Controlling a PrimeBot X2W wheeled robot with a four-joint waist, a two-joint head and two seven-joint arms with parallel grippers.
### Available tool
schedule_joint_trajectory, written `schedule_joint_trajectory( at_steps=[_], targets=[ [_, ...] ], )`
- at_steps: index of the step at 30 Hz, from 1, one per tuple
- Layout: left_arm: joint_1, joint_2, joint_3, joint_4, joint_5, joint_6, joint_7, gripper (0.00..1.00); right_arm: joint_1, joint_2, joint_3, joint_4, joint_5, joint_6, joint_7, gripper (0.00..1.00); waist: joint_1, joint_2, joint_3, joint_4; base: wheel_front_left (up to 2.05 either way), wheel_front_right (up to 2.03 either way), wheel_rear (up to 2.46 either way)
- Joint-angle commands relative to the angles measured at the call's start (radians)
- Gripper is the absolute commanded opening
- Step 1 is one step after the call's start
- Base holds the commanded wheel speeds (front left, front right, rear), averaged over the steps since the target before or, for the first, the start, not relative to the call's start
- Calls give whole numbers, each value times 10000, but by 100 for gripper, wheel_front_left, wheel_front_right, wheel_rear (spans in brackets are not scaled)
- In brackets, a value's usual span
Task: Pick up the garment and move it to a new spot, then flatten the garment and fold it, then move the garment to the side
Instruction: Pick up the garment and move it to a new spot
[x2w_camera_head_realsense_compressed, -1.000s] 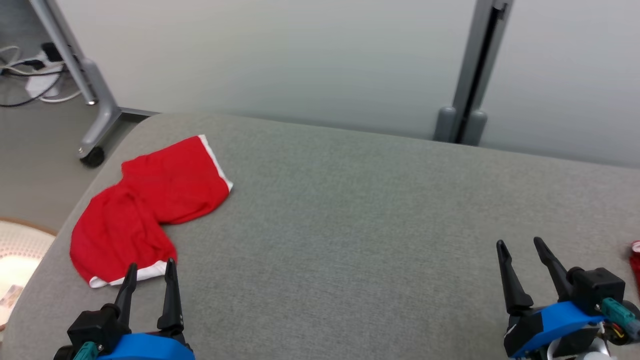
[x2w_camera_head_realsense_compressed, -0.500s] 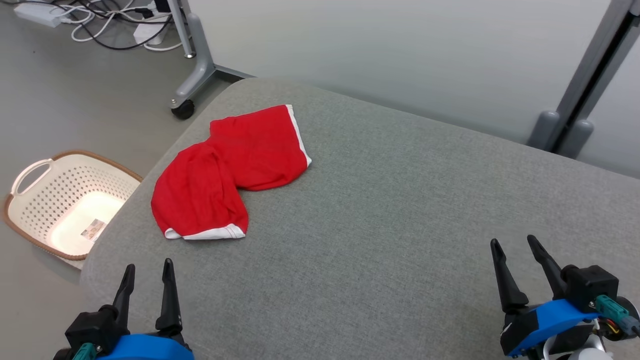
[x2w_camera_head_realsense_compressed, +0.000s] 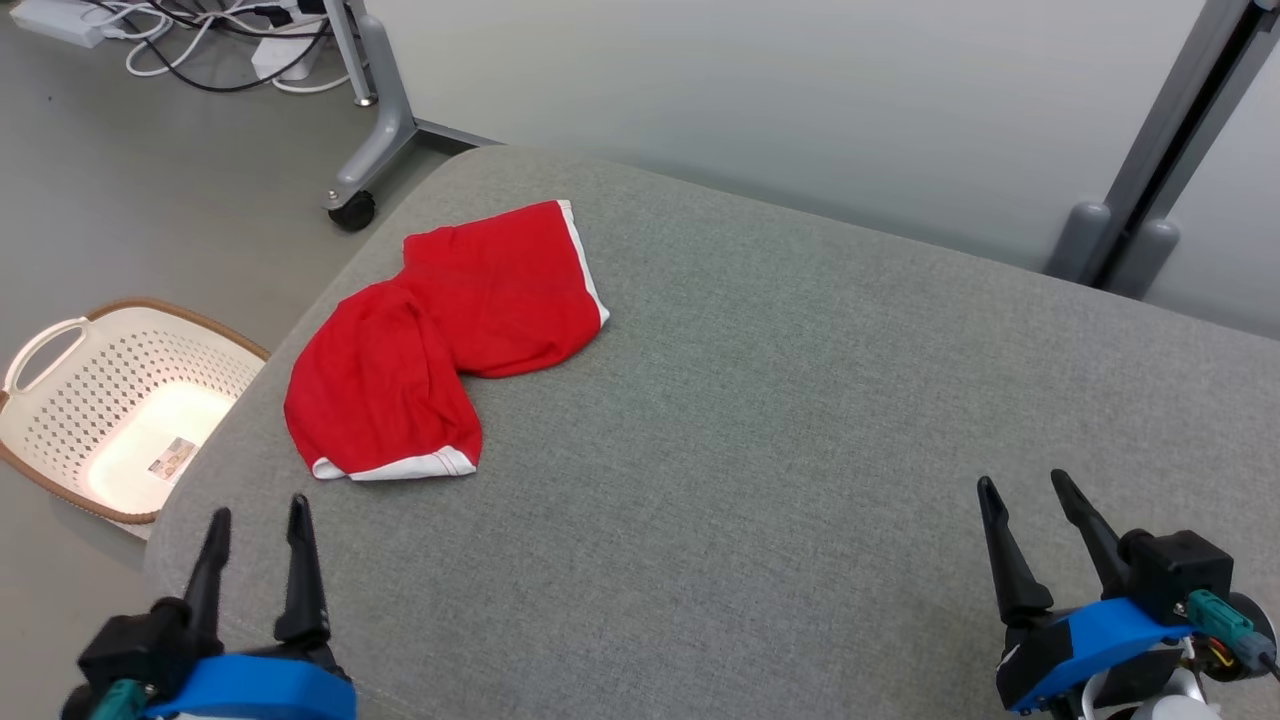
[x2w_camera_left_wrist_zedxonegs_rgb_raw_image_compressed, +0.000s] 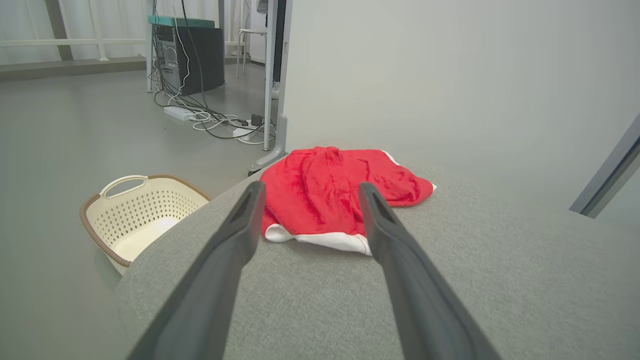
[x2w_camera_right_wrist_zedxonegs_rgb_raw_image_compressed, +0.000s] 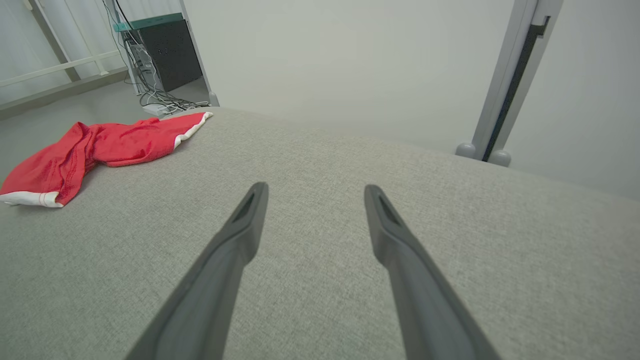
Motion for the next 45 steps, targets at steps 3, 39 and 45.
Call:
schedule_joint_trajectory(
  at_steps=[3, 39, 45],
  targets=[
    [-521, 358, 295, -519, -10, 80, -38, 100, -158, 21, -37, -53, -65, 1, -106, 100, 0, 0, 145, -117, 0, 0, 0],
    [-3980, 2853, 3061, 2113, -2929, 2169, 7453, 0, -2570, 39, 838, -983, -454, 1, -966, 100, 0, 0, 4448, -4423, 0, 0, 0],
    [-4220, 3476, 2887, 534, -2465, 1860, 6964, 0, -2191, 142, 744, -508, -338, 1, -1121, 100, 0, 0, 2853, -4244, 0, 0, 0]
  ],
)
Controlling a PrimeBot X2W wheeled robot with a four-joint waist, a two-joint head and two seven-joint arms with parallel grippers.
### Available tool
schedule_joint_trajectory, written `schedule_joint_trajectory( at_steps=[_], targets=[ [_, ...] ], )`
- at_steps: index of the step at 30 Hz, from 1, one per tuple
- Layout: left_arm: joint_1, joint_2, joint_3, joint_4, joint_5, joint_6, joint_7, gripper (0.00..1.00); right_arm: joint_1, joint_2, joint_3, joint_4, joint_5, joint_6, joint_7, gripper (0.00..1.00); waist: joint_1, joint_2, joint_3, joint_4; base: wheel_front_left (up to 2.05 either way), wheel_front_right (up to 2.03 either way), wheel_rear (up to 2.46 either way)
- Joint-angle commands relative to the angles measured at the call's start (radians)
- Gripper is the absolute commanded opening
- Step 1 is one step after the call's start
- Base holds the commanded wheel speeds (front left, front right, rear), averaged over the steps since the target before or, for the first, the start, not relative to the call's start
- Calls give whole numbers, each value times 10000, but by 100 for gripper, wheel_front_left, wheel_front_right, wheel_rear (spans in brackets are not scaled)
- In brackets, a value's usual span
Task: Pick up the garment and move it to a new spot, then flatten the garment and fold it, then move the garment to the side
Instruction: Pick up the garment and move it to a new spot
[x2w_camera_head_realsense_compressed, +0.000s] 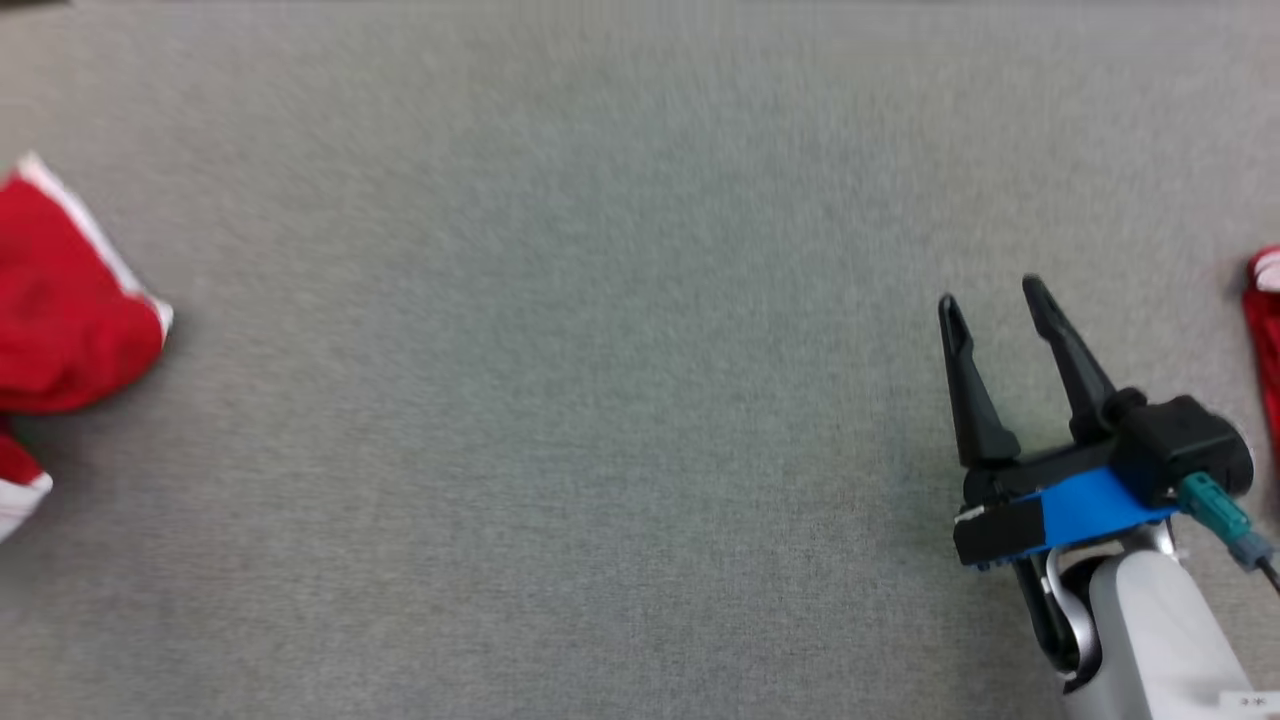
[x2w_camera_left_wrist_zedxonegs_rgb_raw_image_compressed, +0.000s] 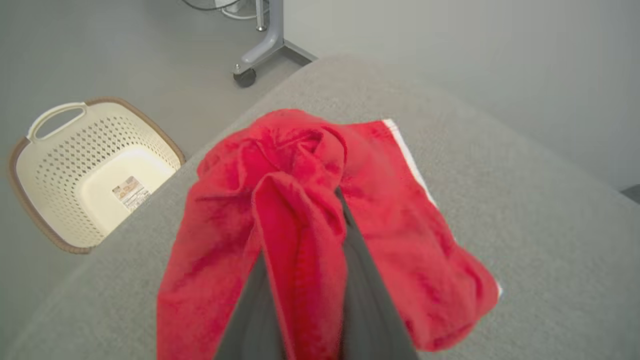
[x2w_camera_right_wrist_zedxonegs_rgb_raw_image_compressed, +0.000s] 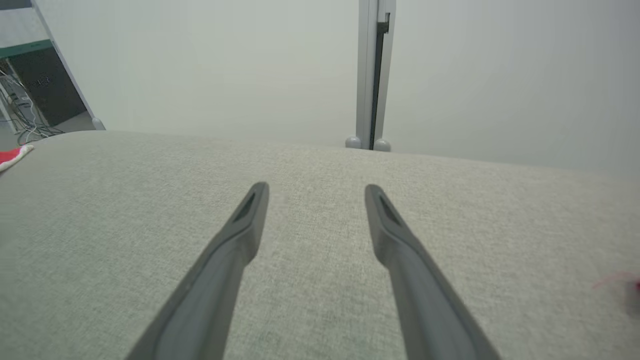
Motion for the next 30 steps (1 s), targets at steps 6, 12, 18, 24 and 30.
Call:
schedule_joint_trajectory(
  at_steps=[6, 12, 18, 24, 30],
  targets=[
    [-668, 474, -732, -2072, 381, -543, 340, 0, 737, 136, -13, 308, 170, 1, -41, 100, 0, 0, -2046, -369, 0, 0, 0],
    [-1321, 529, -2068, -3960, 963, -1057, 764, 0, 1205, 212, 201, 277, 312, 1, 181, 100, 0, 0, -3063, -898, 0, 0, 0],
    [-1567, -532, -3709, -4967, 982, -1403, 980, 0, 1487, 197, 386, -2, 302, 1, 555, 100, 0, 0, -3481, -1580, 0, 0, 0],
    [-1160, -1904, -4924, -4636, 895, -1389, 641, 0, 1555, 126, 445, -280, 397, 1, 809, 100, 0, 0, -3411, -2140, 0, 0, 0],
    [-488, -2956, -6027, -2868, 1085, -1552, -168, 0, 1472, 106, 432, -520, 439, 3, 948, 100, 0, 0, -3087, -2849, 0, 0, 0]
  ],
)
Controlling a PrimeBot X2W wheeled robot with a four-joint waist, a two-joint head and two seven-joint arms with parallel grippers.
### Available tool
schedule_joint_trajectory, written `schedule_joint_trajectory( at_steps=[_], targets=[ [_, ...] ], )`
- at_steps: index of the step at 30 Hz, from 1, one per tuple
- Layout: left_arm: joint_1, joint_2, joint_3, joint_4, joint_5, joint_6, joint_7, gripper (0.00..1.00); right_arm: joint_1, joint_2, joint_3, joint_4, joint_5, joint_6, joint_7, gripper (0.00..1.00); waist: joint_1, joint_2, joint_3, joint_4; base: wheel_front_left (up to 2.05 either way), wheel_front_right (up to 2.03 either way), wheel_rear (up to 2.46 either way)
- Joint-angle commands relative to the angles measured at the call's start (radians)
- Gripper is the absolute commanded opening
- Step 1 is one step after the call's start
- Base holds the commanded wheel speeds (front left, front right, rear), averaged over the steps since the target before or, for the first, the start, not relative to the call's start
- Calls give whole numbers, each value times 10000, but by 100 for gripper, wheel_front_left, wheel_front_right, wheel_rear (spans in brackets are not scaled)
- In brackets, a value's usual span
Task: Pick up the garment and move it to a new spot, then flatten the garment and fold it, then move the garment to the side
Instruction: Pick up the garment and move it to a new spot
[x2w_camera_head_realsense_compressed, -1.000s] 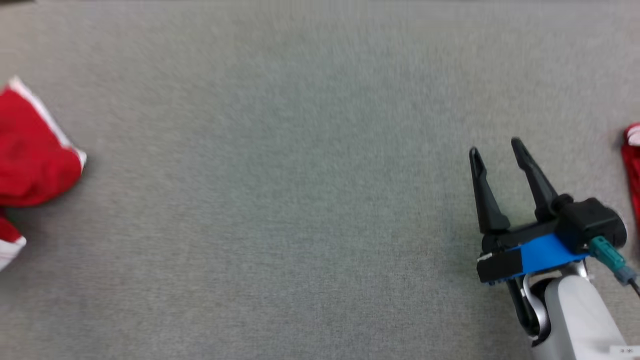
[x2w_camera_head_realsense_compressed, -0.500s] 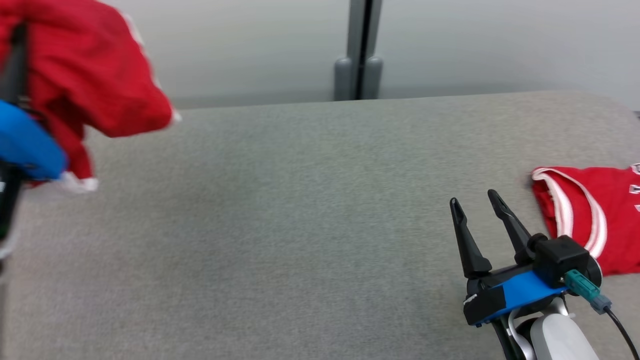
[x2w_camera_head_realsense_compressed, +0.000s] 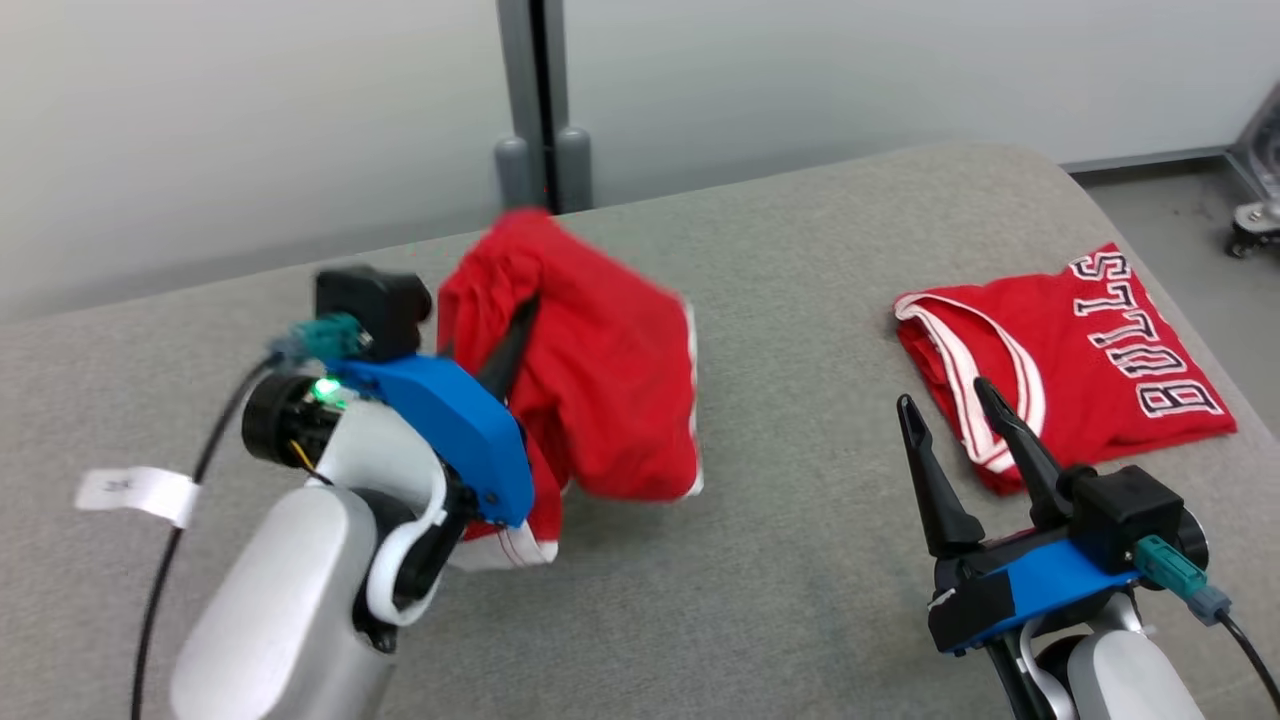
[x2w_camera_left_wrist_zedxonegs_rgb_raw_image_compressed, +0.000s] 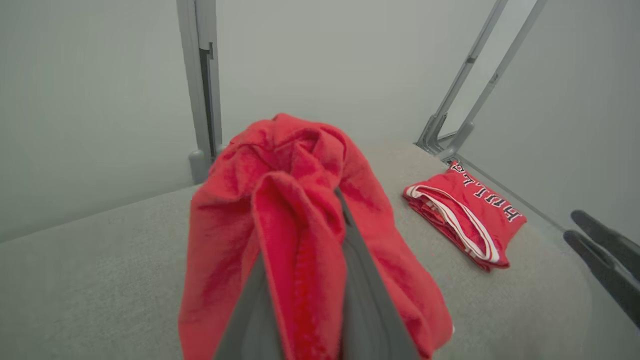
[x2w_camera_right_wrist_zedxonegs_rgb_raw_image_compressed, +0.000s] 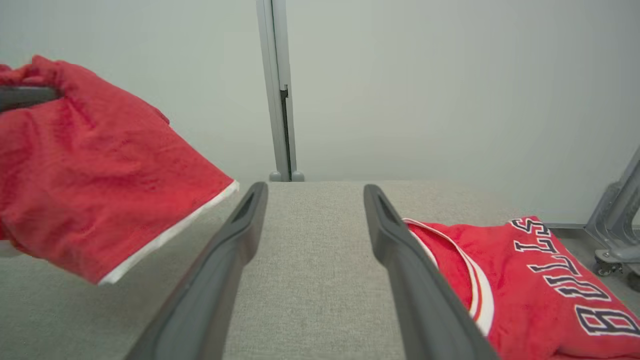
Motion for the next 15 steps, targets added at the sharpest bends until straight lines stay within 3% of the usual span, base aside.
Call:
schedule_joint_trajectory(
  at_steps=[1, 5, 6, 7, 8, 15],
  targets=[
    [-3, 16, 11, 236, 164, 32, -191, 0, 6, -29, 24, -37, 32, 5, 9, 100, 0, -1, 12, -86, 0, 0, 0],
    [214, -401, -294, 2113, 538, 180, -1022, 0, -132, -9, 82, -2, 66, 3, -51, 100, 0, -1, 133, -435, 0, 0, 0],
    [238, -493, -343, 2553, 604, 222, -1227, 29, -155, -1, 121, 10, 54, 5, -53, 100, 0, -1, 154, -501, 0, 0, 0],
    [240, -575, -406, 2966, 667, 228, -1465, 84, -170, 7, 138, 28, 46, 3, -69, 100, 0, -1, 169, -543, 0, 0, 0],
    [259, -698, -438, 3382, 684, 226, -1672, 100, -173, 16, 156, 49, 44, 3, -80, 100, 0, -1, 173, -571, 0, 0, 0],
    [73, -1253, -369, 4524, 583, -103, -3479, 100, -27, -32, -74, 140, 68, 3, -128, 100, 0, -1, 2, -414, 0, 0, 0]
  ],
)
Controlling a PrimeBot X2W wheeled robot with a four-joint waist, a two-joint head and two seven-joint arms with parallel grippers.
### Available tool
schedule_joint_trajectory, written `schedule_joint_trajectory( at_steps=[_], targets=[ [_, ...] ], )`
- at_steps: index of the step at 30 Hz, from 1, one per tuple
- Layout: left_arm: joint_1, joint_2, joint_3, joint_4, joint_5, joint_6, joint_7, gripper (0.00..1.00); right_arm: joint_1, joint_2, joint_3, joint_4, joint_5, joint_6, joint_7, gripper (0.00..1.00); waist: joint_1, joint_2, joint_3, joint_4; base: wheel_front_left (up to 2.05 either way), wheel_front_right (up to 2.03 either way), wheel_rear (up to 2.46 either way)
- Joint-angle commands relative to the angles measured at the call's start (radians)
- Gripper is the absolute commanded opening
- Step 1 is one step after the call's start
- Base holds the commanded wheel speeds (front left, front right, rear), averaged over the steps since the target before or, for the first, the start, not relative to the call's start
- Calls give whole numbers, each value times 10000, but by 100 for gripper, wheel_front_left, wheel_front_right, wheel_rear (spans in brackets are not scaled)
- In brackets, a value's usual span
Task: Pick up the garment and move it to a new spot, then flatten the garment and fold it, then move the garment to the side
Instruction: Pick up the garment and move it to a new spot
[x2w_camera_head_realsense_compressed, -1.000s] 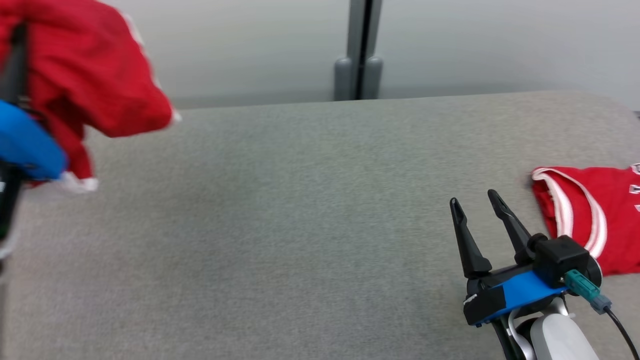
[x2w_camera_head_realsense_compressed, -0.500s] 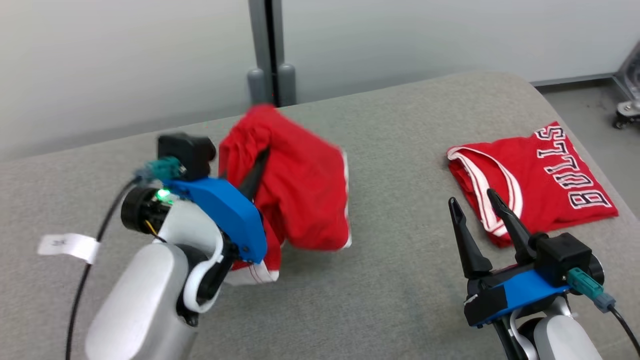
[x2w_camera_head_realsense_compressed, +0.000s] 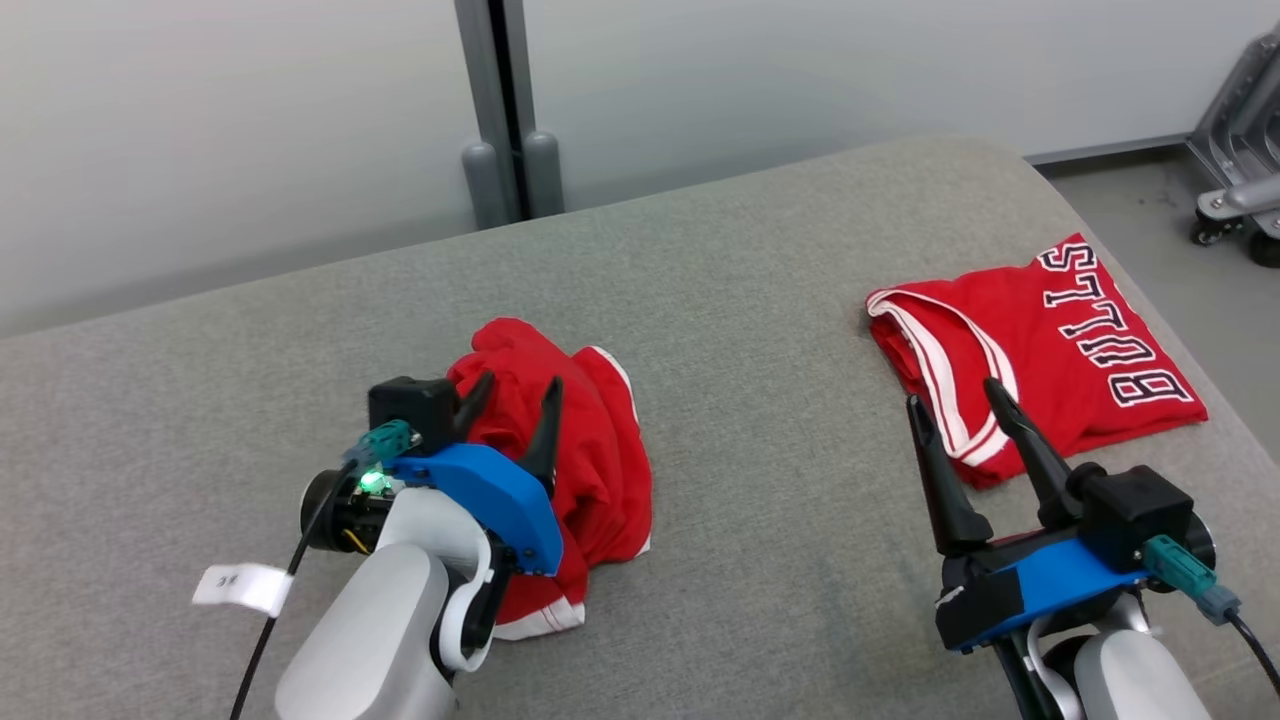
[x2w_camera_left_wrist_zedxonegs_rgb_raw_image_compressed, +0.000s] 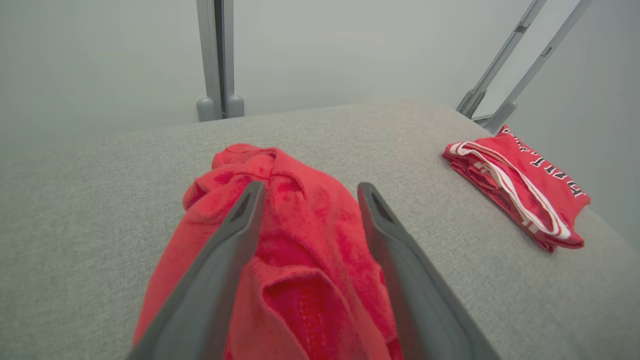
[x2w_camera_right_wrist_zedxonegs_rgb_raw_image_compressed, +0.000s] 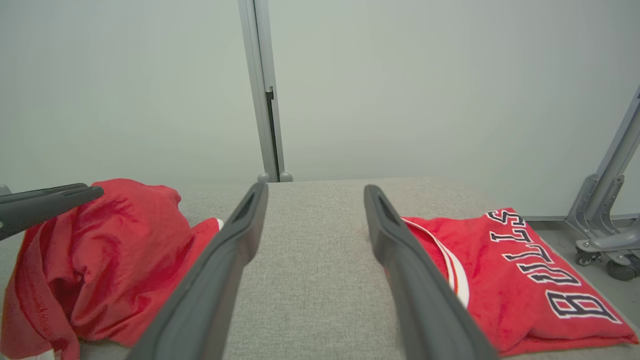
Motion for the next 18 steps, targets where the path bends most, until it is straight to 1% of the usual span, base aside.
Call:
schedule_joint_trajectory(
  at_steps=[1, 3, 5, 6, 9, 11, 13, 18],
  targets=[
    [-72, -13, 110, -60, -93, -26, -286, 100, 52, -46, -71, -8, -40, 5, -24, 100, 0, 0, -46, 64, 0, 0, 0],
    [104, -37, 283, -249, -162, -87, -922, 100, 169, -38, -228, -80, -110, 3, 39, 100, 0, 0, -148, 205, 0, 0, 0],
    [371, 24, 521, -483, -258, -46, -1540, 100, 290, -36, -329, -154, -154, 3, 78, 100, 0, 0, -256, 367, 0, 0, 0],
    [651, 125, 783, -730, -374, -5, -2114, 100, 375, -54, -407, -228, -185, 3, 133, 100, 0, 0, -341, 541, 0, 0, 0],
    [1189, 263, 1132, -1070, -535, -93, -2830, 100, 531, -54, -520, -315, -186, 3, 200, 100, 0, 0, -441, 817, 0, 0, 0],
    [1597, 348, 1402, -1325, -651, -187, -3112, 100, 612, -84, -556, -331, -144, 3, 227, 100, 0, 0, -491, 982, 0, 0, 0],
    [2031, 450, 1752, -1628, -669, -184, -3278, 100, 733, -103, -610, -331, -132, 3, 228, 100, 0, 0, -547, 1157, 0, 0, 0],
    [3020, 604, 2629, -2367, -295, -31, -3358, 100, 960, -141, -801, -287, -156, 5, 304, 100, 0, 0, -615, 1630, 0, 0, 0]
  ],
)
